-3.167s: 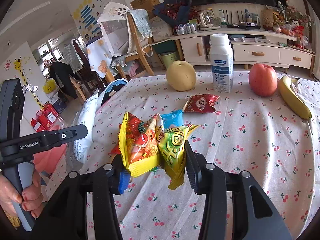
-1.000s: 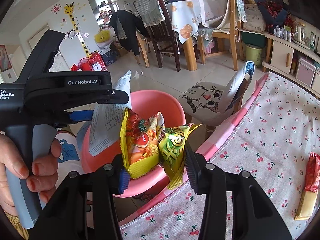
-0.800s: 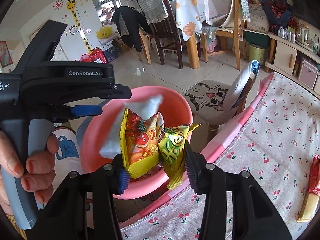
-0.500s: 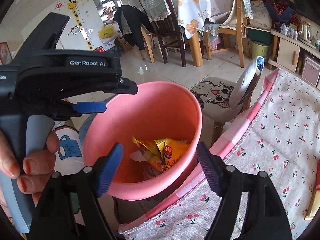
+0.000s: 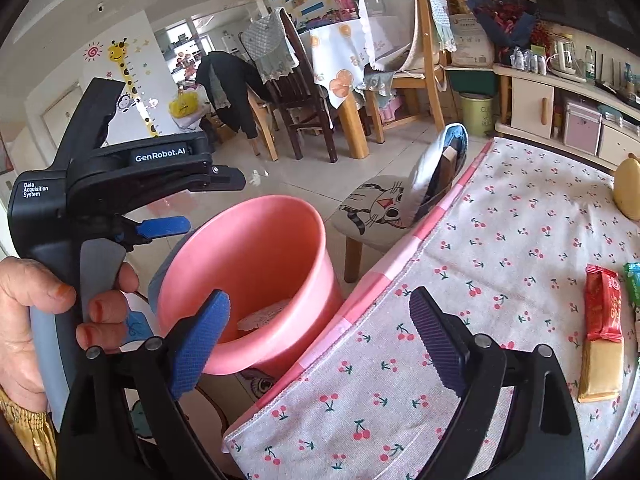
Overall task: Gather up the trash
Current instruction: 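Move both tools back over the table toward the red wafer and blue wipes pack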
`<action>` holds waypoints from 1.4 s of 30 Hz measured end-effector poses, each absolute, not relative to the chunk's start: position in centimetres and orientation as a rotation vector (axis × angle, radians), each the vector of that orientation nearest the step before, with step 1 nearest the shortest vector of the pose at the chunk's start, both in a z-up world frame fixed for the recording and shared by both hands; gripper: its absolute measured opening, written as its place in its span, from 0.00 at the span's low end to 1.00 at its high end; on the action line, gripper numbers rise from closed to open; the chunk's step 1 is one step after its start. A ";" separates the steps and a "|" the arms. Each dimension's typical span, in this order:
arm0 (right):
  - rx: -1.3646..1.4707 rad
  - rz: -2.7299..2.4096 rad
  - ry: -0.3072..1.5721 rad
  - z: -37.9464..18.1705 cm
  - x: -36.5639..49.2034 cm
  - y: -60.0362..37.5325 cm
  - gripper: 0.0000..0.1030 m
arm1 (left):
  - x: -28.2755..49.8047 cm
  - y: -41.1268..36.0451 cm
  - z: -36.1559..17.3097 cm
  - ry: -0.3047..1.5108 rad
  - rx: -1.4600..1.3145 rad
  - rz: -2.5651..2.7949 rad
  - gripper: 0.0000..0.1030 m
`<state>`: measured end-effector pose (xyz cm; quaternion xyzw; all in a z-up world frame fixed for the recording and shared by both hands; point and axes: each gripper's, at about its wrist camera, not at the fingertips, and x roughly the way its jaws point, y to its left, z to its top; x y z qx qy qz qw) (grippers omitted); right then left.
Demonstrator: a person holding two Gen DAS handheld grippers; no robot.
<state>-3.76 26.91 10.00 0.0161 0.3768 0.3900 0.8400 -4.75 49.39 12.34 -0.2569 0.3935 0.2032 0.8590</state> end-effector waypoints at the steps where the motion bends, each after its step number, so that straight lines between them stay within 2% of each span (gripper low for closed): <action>1: 0.036 0.817 0.792 10.1 -3.8 26.5 0.88 | -4.6 49.0 12.5 0.819 -0.530 0.417 0.90; 21: -0.001 0.709 0.582 12.2 -5.8 19.6 0.93 | -4.7 44.6 15.2 0.679 -0.525 0.327 0.95; 31: 0.006 0.669 0.572 12.1 -6.0 15.7 0.95 | -4.0 41.5 16.3 0.633 -0.507 0.282 0.96; 42: 0.064 0.604 0.584 12.2 -5.0 9.8 0.95 | -2.2 34.1 16.5 0.654 -0.385 0.153 0.96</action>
